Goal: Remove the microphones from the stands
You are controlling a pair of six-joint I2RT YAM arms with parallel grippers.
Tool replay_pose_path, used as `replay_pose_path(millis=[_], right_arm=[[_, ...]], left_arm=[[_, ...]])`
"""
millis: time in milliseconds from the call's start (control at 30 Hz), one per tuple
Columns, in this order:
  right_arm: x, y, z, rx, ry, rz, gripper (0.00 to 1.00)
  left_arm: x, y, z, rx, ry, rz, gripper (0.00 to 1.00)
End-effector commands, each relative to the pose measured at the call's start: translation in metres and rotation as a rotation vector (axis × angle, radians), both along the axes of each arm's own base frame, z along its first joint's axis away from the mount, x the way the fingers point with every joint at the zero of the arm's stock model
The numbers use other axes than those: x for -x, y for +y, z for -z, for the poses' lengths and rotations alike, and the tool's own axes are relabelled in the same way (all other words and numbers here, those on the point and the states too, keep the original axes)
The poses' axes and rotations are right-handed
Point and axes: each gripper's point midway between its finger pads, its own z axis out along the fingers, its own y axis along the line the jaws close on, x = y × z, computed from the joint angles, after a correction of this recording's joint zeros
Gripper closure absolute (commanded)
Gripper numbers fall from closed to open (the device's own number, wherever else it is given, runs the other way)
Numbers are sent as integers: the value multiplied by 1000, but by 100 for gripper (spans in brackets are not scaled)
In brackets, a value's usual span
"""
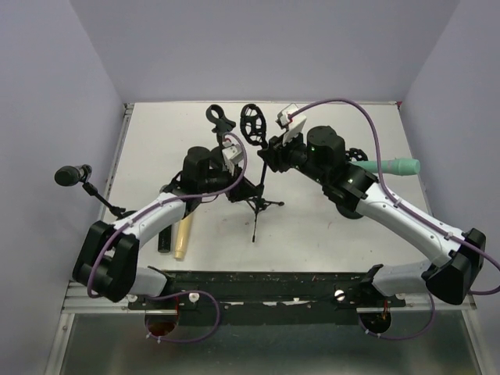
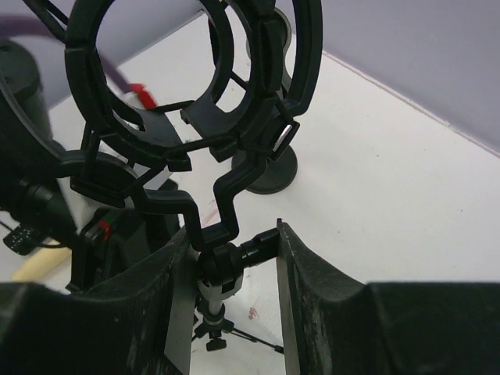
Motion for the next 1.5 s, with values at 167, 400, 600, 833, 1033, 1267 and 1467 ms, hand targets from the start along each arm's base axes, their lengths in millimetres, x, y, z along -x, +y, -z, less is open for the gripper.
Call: replay_pose_path(millis=[167, 400, 600, 833, 1033, 1267, 1467], right_arm=[[16, -10, 14, 67, -40, -58, 99], [24, -17, 8, 7, -51, -44, 99], [37, -13, 8, 0, -33, -108, 99], [17, -4, 33, -16, 71, -19, 99], [0, 4, 38, -1, 118, 32, 99], [-2, 5, 38, -10, 131, 36, 99], [0, 7, 37, -11, 129, 22, 99]], left_arm=[[-21, -3, -37, 214, 622, 196, 84], [-25, 25, -18, -8, 451, 73, 49], [-7, 66, 19, -348, 142, 45, 41], [-39, 53, -20, -430, -703, -56, 34], [-57, 31, -46, -393, -889, -99, 38], [-51, 16, -35, -394, -890, 15, 44], [-30, 26, -17, -452, -874, 100, 44]])
